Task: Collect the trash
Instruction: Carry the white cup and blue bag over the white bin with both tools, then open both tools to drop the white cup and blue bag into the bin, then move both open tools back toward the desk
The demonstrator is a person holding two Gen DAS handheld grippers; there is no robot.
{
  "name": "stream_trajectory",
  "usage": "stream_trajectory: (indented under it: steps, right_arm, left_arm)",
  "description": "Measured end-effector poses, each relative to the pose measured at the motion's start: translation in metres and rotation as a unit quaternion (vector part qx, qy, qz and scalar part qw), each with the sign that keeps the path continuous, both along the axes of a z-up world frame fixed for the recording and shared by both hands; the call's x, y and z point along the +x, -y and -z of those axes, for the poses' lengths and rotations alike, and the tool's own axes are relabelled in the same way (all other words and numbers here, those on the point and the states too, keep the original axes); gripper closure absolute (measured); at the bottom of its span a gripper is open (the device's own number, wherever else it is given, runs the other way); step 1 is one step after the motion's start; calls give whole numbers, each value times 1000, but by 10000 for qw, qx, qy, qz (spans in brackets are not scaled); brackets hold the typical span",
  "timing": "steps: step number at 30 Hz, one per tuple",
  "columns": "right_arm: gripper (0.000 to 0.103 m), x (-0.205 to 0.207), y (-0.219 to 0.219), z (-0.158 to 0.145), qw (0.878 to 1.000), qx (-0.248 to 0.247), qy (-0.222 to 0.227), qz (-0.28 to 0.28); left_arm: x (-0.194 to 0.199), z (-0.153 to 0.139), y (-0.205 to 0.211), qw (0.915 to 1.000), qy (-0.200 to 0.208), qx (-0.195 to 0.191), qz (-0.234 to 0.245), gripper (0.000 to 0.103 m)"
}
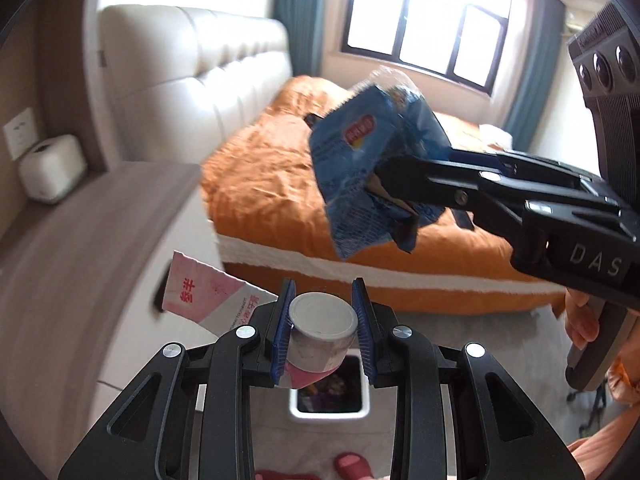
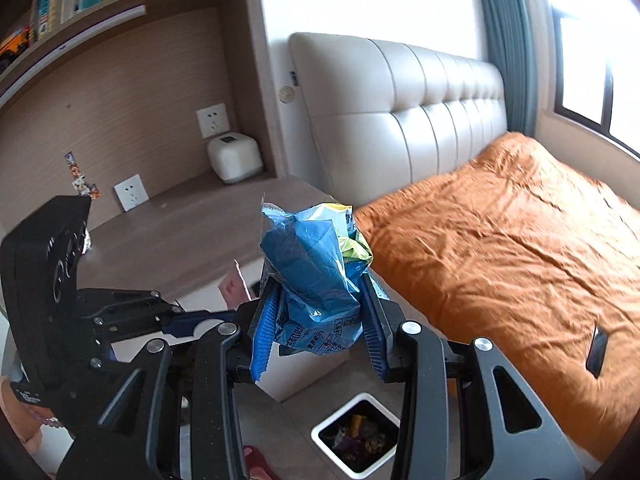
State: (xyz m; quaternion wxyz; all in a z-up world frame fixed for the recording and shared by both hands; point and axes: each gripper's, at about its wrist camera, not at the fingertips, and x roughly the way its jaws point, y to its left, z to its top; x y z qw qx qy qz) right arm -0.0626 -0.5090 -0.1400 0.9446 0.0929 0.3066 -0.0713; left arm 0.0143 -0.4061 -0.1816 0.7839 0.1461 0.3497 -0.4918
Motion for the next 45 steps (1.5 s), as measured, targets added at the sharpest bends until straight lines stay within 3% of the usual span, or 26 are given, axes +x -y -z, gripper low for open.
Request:
stream_trajectory:
  steps: [10, 17, 22, 23, 24, 25, 26, 27, 28, 35, 40, 45]
  right_arm:
    - [62, -16, 45, 82, 9962, 232, -569, 610]
    - [62, -8, 64, 184, 9894, 555, -1122, 733]
    - [62, -5, 65, 252, 9841, 729, -1469, 678]
    - [62, -4, 65, 266, 9830, 755, -1540, 658]
    - [58, -4, 64, 278, 9819, 784, -1607, 629]
    - [48, -3, 64, 289, 9802, 860, -1692, 558]
    - [39, -3, 63, 301, 9783, 946, -1782, 465]
    - [11, -3, 63, 308, 9780, 924, -1810, 479]
    - [4, -4, 63, 316, 9767, 869, -1885, 537]
    - [4, -8, 70, 322, 9729, 1096, -1918, 691]
    - [4, -3, 70, 299, 9764, 1067, -1765, 648]
    - [4, 0, 64, 254, 9829, 955, -1494, 506]
  left_arm:
    - [-25, 107, 72, 9927, -496, 385, 1033, 74]
    - [-29, 213, 97, 9837, -835, 666, 1449, 74]
    - [-20, 272, 102, 9810, -947, 772, 1505, 74]
    - [-18, 285, 103, 9809, -939, 803, 1506, 70]
    - [-18, 295, 104, 9802, -951, 825, 1527, 56]
    - [-22, 302, 101, 9799, -955, 847, 1535, 16]
    - [-23, 309, 99, 9836, -758, 828, 1412, 5]
    - [-25, 311, 100, 9851, -638, 814, 1372, 5]
    - [-23, 315, 100, 9843, -676, 844, 1392, 5]
    - [-15, 311, 95, 9861, -598, 940, 1231, 5]
    - [-6, 285, 86, 9891, -496, 832, 1105, 5]
    - [-4, 235, 75, 9935, -430, 602, 870, 5]
